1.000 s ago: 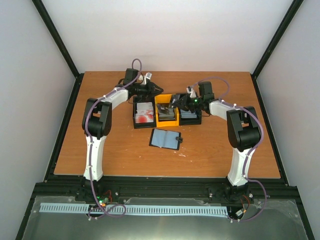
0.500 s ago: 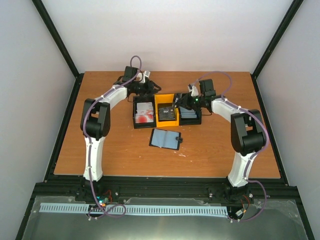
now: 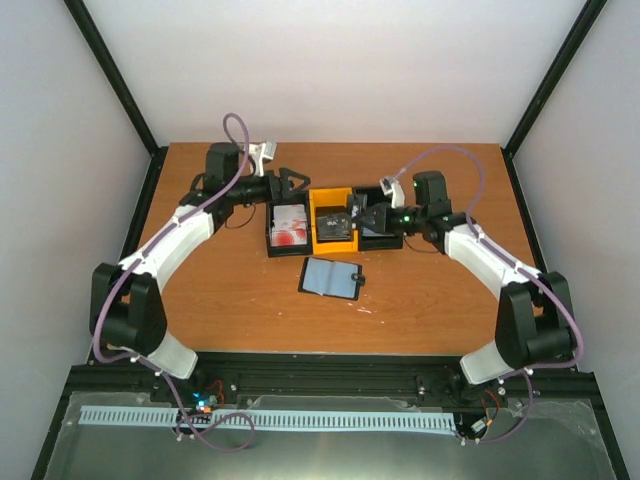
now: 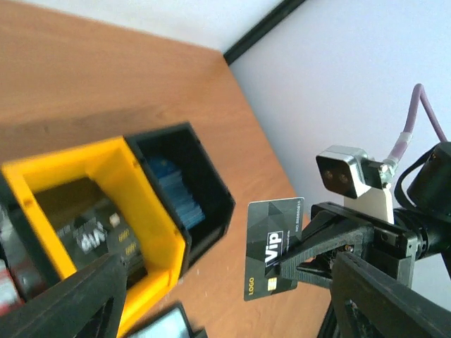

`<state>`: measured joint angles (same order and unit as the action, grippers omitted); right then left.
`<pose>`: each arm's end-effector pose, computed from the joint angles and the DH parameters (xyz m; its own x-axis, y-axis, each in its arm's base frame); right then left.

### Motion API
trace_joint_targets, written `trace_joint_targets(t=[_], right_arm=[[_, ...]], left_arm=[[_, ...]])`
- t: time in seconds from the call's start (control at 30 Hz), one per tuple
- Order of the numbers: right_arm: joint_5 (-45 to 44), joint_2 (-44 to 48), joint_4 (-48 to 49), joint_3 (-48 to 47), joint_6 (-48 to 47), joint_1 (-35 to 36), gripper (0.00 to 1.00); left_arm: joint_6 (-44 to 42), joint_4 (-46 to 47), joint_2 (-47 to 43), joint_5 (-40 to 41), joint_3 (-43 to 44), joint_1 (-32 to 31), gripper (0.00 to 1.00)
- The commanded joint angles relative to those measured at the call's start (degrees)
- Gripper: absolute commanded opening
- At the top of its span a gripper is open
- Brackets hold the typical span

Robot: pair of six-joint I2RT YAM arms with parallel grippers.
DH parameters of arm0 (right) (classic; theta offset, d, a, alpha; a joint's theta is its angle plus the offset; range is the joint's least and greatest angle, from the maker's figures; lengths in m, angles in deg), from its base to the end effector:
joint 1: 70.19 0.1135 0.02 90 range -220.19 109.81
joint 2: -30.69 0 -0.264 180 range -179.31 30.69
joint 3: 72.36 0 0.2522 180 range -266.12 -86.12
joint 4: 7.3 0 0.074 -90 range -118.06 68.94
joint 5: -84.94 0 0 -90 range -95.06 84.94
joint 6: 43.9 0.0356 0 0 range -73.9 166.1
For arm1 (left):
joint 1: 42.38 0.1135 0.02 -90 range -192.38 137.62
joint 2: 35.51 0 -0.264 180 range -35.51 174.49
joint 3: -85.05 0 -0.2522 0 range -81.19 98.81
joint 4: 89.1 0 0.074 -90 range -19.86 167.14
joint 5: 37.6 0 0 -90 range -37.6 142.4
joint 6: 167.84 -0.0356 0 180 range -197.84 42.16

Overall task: Put the credit cards into the card holder
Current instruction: Insert the credit card into the card holder.

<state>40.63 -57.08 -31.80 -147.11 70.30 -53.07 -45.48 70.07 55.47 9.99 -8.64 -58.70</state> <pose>0.3116 0.1226 0.2603 -0.8375 0.0416 -0.5448 -0.4437 0.5300 0.7226 0.3449 -0.1260 0.3138 -0.7727 -0.1855 -0.6070 0.4476 0.5188 -0.7284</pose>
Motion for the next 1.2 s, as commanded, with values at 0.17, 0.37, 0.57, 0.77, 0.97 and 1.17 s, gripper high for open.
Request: trace_joint_targets(t=[0.17,0.37,0.57,0.77,0.97,1.17], right_arm=[[-6.83,15.06,5.58,21.31,15.45,6.75,0.03],[-12.94,12.44,13.58,26.99,23.45,12.96,0.03],[-15.96,5.12,20.66,26.60,27.26,15.38,0.03],[-18.37,1.20,21.24,25.25,28.21,15.49,0.03],[-18.44,-2.86,23.59,25.88,30.87,16.53,0.03],[-15.93,-5.57,28.03,25.24,31.69,16.62,0.03]], left_arm=[[1.49,-3.55,-8.75,7.45,-21.43,-4.92,0.72],[4.40,2.32,-7.39,10.45,-30.75,-6.69,0.61],[7.00,8.61,-1.41,7.62,-32.36,-7.68,0.55],[8.03,8.81,0.76,10.07,-32.61,-8.12,0.50],[8.48,8.45,3.39,11.47,-32.90,-8.57,0.43],[8.93,8.99,4.94,11.15,-33.27,-9.34,0.43]])
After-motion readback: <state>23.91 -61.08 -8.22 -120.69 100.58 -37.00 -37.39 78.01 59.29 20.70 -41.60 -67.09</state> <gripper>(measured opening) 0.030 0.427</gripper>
